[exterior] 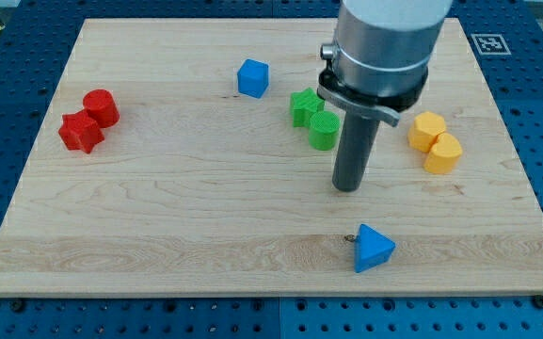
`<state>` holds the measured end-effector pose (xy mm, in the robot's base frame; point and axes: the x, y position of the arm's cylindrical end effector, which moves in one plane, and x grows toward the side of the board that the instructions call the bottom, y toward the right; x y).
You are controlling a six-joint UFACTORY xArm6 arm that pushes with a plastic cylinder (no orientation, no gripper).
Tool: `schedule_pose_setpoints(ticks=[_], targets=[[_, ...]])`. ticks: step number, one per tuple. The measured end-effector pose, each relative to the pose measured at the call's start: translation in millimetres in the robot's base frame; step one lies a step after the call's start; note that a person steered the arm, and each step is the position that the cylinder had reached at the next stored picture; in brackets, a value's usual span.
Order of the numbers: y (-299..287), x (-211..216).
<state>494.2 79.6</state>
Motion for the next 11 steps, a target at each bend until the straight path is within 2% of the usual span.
schedule_pose_setpoints(ticks=[5,6,7,9,10,11], targets=[[-65.6,-84.6],[-70.7,-116.8],[-70.7,-129.8],[-71.6,-198.0],[-89.4,-215.7],[-109.4,-215.4]])
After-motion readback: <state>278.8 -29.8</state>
